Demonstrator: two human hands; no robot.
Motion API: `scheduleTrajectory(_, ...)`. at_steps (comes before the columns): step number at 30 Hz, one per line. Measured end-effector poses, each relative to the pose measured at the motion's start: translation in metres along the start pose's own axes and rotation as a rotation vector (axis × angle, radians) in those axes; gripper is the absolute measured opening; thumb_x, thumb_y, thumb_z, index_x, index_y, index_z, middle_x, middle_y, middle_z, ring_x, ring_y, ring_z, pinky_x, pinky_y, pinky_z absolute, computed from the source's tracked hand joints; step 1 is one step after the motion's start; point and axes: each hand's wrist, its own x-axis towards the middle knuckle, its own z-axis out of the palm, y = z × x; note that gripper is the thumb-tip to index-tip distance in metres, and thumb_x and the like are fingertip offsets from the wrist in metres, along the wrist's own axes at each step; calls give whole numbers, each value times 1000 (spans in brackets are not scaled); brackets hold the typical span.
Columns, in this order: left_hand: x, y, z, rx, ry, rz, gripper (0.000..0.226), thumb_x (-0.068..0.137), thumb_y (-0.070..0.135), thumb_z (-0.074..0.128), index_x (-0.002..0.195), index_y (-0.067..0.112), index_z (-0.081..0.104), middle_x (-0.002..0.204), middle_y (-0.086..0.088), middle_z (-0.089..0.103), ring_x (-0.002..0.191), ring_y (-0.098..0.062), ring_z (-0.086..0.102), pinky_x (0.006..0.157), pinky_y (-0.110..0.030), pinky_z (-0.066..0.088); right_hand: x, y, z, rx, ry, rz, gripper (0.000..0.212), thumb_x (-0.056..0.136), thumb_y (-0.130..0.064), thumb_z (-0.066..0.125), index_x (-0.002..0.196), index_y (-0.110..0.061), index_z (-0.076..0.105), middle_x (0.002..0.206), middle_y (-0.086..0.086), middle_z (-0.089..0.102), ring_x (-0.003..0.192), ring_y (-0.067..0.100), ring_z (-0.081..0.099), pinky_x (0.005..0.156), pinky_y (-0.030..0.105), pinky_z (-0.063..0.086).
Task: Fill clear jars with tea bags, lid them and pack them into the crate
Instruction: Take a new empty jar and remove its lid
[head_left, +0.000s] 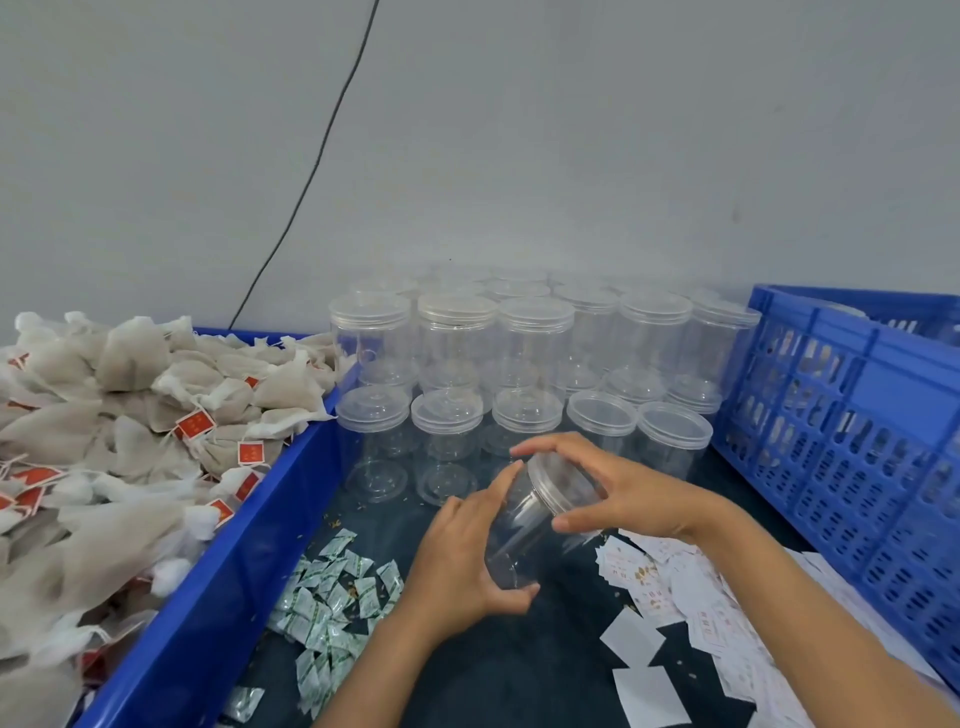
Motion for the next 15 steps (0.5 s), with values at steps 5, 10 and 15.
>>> scheduleTrajectory(5, -2, 5, -1, 19, 15, 28, 109, 56, 57, 71, 141, 61, 2, 123, 27, 47, 99, -6, 42, 92, -23, 42, 6, -4, 13, -133, 46, 239, 87, 73, -77, 46, 144, -40, 15, 152, -2, 23, 132, 25, 39, 101, 39, 46)
scheduleTrajectory(10, -3, 5, -5, 71, -10, 50, 113, 57, 58, 68, 141, 62, -8, 124, 25, 44, 101, -9, 42, 95, -21, 39, -7, -9, -6, -15, -68, 63, 74, 83, -33, 73, 137, -50, 24, 147, -7, 28, 133, 12, 36, 105, 28, 41)
scheduleTrajectory(15, -3, 7, -5, 109, -34, 73, 114, 59, 58, 66, 139, 62, -15, 129, 21, 45, 99, -9, 37, 96, -22, 37, 3, -9, 11, -89, 82, 325, 85, 78, -73, 43, 145, -27, 19, 149, 3, 30, 127, 27, 44, 82, 36, 57)
